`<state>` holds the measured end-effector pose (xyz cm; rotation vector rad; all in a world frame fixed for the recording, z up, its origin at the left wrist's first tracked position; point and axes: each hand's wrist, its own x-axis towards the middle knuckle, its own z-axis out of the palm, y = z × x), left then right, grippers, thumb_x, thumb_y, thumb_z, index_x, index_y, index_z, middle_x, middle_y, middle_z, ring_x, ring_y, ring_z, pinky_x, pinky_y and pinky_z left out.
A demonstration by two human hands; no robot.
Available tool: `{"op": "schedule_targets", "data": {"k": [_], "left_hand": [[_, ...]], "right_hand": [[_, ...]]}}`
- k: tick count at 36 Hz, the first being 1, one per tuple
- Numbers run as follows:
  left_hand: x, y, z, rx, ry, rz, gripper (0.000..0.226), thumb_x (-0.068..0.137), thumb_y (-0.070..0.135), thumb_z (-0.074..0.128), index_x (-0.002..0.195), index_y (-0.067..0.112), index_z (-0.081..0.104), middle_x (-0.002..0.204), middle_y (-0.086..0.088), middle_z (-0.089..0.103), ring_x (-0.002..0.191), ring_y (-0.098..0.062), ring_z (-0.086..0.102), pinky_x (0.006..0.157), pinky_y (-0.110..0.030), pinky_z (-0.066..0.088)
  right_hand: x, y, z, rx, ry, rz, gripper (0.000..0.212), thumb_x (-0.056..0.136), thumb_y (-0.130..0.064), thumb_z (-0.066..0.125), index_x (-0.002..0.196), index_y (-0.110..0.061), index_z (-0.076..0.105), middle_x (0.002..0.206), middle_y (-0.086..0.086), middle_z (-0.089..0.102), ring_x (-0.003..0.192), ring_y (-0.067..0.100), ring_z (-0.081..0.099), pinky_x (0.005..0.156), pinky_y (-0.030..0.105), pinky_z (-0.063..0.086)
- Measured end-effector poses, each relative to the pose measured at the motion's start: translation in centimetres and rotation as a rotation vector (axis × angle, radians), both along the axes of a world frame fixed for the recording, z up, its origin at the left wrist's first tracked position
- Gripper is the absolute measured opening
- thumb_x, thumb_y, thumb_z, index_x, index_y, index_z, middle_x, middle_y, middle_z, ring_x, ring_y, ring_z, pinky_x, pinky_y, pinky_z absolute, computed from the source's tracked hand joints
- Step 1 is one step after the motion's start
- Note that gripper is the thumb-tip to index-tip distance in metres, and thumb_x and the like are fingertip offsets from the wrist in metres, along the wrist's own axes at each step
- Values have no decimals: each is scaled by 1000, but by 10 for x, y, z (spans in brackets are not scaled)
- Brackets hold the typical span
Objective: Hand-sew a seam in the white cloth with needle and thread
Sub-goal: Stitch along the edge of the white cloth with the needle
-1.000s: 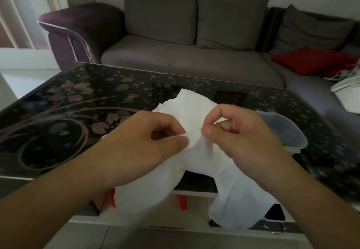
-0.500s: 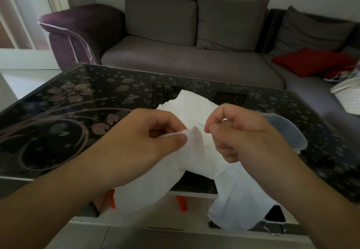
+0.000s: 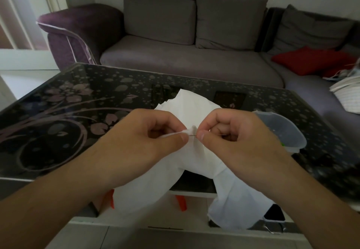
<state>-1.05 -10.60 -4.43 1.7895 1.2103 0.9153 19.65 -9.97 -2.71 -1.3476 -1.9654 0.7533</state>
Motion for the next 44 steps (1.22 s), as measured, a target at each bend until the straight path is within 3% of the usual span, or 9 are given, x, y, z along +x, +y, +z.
{"op": "schedule_targets", "data": {"k": [5,10,18,22,25,30,34,38,44], "left_hand": [[1,0,-3,38,25,7,10,94,35,68,92,33,78,90,14,76,90,-7,74,78,-24,58],[2,-2,0,47,42,2,10,95,35,67,93,34,77,91,15,76,90,-6,73,79,-24,58],[3,-2,2,49,12,32,12,95,37,67,90,34,77,89,12,76,86,-8,73,76,-21,55],[2,-1,3,32,-15,78,12,94,38,68,88,34,77,90,10,75,85,-12,73,79,-30,57],[2,-2,3,17,-32,88,12,94,38,69,87,34,77,88,10,75,83,-10,72,76,-25,51],[2,-4,5,1,-35,81,14,95,37,68,89,30,78,88,8,75,82,-9,71,73,-20,50],[1,-6,7,-37,-45,75,14,96,36,67,90,31,79,91,10,77,87,-8,73,80,-26,50],[2,-6,8,-74,-48,74,17,99,32,65,89,33,79,92,12,77,90,-8,72,86,-31,49],[1,-6,8,-85,-57,58,18,99,32,64,90,32,80,92,11,77,91,-10,72,86,-33,49]], "right_hand": [[0,2,-4,22,18,1,9,93,-30,72,84,-30,70,62,0,64,55,11,58,54,11,46],[1,2,-6,41,70,18,11,89,-26,77,79,-28,71,71,2,67,69,22,66,64,31,61],[0,1,-5,-69,191,54,11,83,-22,83,81,-30,74,80,-5,67,76,12,69,62,14,51],[-1,0,-3,-133,267,59,11,83,-18,81,82,-28,75,80,-4,67,61,8,62,62,21,51],[-2,-2,-2,-117,316,44,10,86,-18,79,80,-26,76,88,1,69,58,9,58,60,27,53],[-5,-4,-5,-99,368,27,6,87,-21,77,82,-24,75,89,-2,71,58,18,59,59,26,55],[-8,-4,-9,-66,360,-49,7,89,-23,75,84,-27,73,91,-6,73,70,31,65,62,34,60],[-6,-5,-6,-120,477,-7,9,90,-6,71,82,-11,71,109,-15,71,67,32,64,58,29,57],[-6,-5,-4,-160,484,83,11,94,2,64,83,0,65,111,-10,75,67,25,68,56,31,57]]}}
